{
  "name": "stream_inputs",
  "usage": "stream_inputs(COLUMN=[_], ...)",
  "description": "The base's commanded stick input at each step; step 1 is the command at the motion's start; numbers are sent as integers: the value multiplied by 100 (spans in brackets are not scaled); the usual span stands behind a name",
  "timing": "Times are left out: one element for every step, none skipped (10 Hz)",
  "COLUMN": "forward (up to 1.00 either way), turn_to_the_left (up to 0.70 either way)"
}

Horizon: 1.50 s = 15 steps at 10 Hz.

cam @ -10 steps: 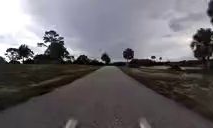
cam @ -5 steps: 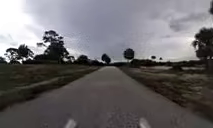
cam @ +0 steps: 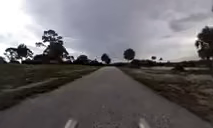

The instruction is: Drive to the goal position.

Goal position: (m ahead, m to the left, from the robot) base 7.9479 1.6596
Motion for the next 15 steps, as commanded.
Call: stream_inputs(forward=[100,100,100,100,100,100,100,100,100,100,100,100,100,100,100], turn_to_the_left=[0,0,0,0,0,0,0,0,0,0,0,0,0,0,0])
